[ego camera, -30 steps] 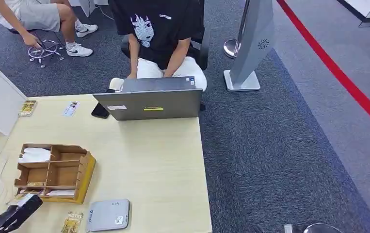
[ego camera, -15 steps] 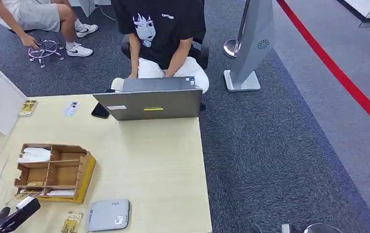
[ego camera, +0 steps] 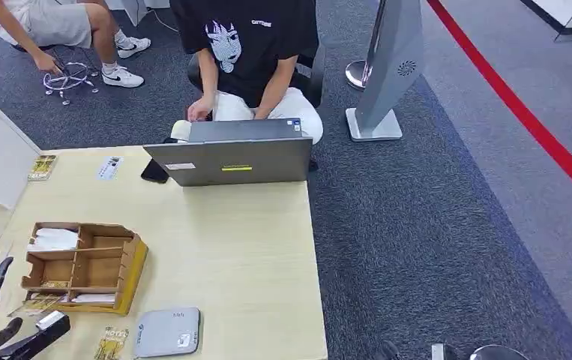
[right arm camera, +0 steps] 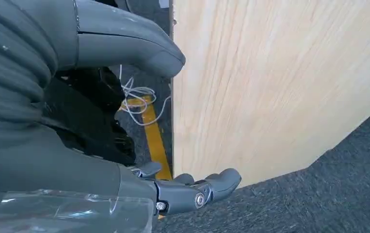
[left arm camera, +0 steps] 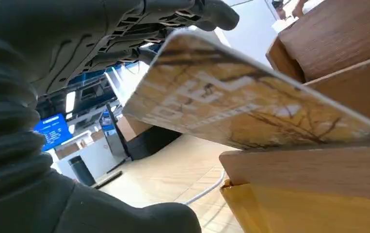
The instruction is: Pass the card to the sensor for recognition and then transmit it.
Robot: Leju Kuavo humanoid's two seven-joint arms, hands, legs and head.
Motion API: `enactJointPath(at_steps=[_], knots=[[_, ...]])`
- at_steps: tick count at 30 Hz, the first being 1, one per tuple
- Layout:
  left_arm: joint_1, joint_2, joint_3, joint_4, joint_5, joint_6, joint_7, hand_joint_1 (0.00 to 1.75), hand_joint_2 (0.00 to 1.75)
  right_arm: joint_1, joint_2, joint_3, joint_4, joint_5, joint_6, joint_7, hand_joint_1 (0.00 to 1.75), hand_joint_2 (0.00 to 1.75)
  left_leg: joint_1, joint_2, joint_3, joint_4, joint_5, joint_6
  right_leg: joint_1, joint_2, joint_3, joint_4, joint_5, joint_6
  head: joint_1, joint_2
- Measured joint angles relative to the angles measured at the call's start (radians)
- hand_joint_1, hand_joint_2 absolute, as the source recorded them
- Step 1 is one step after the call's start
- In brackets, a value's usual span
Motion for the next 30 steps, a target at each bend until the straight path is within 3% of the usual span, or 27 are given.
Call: enactJointPath(at_steps=[16, 30], knots=[[-0.003, 0.003, -0.058, 0.019, -0.003, 0.071, -0.036, 0.0, 1.75, 0.008, -0.033, 0.075, 0.01, -0.059, -0.051, -0.023, 0.0, 1.75, 0.0, 0.0, 0.0, 0.0, 0.0, 0.0, 0.0, 0.0, 0.0, 0.0, 0.0, 0.0, 0.0, 0.0], [-0.004, -0.007, -0.085, 0.019, 0.007, 0.09, -0.048, 0.0, 1.75, 0.016, -0.052, 0.113, 0.014, -0.073, -0.065, -0.033, 0.0, 1.75, 0.0, 0.0, 0.0, 0.0, 0.0, 0.0, 0.0, 0.0, 0.0, 0.0, 0.0, 0.0, 0.0, 0.0]])
